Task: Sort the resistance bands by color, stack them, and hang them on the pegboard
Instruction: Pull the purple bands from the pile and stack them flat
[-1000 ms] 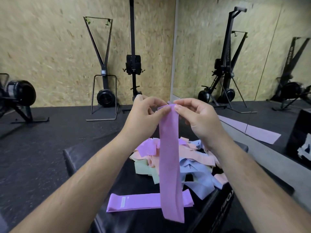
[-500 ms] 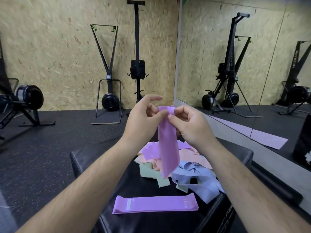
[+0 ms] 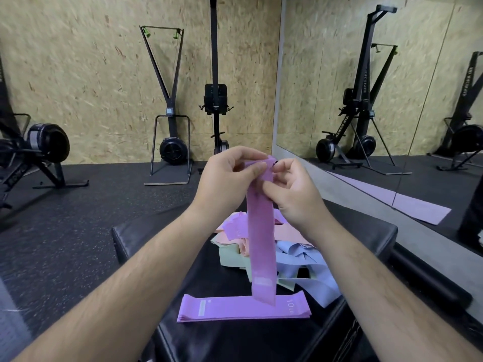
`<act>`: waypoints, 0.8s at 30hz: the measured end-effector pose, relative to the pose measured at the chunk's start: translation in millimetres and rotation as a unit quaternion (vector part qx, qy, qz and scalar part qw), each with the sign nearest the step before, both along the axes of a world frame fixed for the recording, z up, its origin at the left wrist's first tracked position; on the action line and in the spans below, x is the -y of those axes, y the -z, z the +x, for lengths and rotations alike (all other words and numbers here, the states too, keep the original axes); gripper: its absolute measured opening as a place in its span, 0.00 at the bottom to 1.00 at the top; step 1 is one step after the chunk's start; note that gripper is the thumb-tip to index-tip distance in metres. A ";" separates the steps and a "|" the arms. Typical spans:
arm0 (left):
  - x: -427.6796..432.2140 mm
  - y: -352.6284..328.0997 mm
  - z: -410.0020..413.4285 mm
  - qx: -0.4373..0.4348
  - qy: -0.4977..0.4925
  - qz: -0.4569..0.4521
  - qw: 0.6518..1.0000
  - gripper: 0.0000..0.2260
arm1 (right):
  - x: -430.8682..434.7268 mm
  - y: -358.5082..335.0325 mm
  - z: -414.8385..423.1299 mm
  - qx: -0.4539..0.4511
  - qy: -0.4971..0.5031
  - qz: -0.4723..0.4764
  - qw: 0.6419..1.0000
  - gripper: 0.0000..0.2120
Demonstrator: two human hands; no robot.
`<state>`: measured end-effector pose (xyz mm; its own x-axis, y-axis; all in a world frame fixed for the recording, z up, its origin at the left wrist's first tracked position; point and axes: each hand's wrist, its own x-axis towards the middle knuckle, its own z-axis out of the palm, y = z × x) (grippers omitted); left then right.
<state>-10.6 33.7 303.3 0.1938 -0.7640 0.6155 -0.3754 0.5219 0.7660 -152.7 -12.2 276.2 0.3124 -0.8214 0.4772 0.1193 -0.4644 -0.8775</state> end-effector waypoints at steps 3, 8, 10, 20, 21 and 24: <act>3.1 4.6 3.6 0.025 -0.017 0.028 0.999 0.06 | 1.0 6.5 1.1 -0.028 -0.031 0.030 0.999 0.13; 8.2 18.6 11.7 0.066 -0.035 0.091 0.993 0.04 | 6.8 23.0 2.1 -0.086 -0.041 0.037 0.995 0.07; 8.8 26.9 15.2 0.063 -0.045 0.099 0.992 0.03 | 9.2 29.0 0.6 -0.103 -0.056 0.052 0.992 0.07; 6.3 112.8 48.2 -0.049 -0.097 0.195 0.975 0.06 | 20.6 71.6 -35.3 -0.327 -0.112 0.118 0.931 0.22; 4.1 122.1 52.4 -0.063 -0.108 0.201 0.972 0.06 | 22.2 76.2 -39.7 -0.351 -0.111 0.119 0.922 0.23; -0.4 153.6 68.9 -0.122 -0.124 0.218 0.960 0.06 | 24.5 90.0 -55.5 -0.376 -0.103 0.143 0.910 0.12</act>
<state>58.3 34.1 149.7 0.5008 -0.8504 0.1615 -0.2282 0.0502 0.9723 -208.2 -36.7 186.2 0.6231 -0.7658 -0.1588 -0.5069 -0.2408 -0.8277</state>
